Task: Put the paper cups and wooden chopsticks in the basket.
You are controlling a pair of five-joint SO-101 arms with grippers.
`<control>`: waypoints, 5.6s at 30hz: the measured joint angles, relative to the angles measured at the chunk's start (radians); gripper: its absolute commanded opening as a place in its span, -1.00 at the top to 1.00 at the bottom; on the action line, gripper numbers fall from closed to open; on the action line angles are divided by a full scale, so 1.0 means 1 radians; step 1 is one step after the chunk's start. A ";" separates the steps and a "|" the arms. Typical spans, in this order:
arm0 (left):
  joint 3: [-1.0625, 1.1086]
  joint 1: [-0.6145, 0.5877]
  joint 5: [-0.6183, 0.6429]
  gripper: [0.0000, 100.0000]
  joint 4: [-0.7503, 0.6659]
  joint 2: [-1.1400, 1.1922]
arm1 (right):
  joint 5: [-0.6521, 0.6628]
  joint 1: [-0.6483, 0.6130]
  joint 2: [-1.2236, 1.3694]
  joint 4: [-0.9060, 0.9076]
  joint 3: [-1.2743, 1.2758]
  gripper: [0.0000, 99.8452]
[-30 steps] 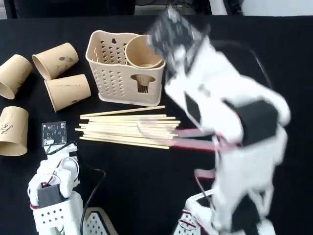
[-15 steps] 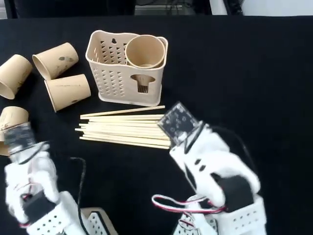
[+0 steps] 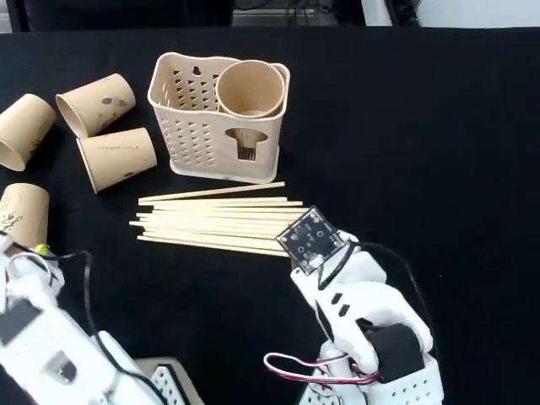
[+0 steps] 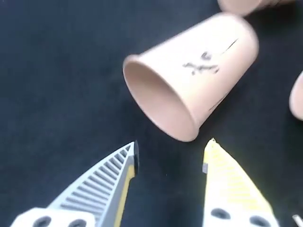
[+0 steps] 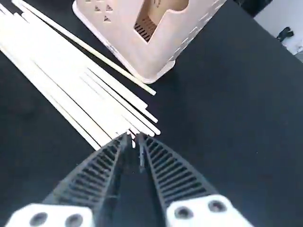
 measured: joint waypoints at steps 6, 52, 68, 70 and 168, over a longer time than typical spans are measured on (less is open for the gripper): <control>-0.012 0.000 0.063 0.53 -0.264 0.296 | 0.000 0.000 -0.002 -0.003 0.023 0.93; 0.404 -0.181 0.087 0.51 -0.262 -0.689 | 0.000 0.000 -0.003 -0.052 0.115 0.93; 0.413 -0.161 0.296 0.34 -0.473 -0.474 | 0.000 0.002 -0.006 -0.071 0.133 0.93; 0.413 -0.153 0.311 0.33 -0.488 -0.430 | 0.000 0.002 -0.006 -0.071 0.133 0.93; -2.015 1.155 -0.448 0.94 0.899 0.885 | -0.037 0.318 -0.006 -0.040 0.055 0.93</control>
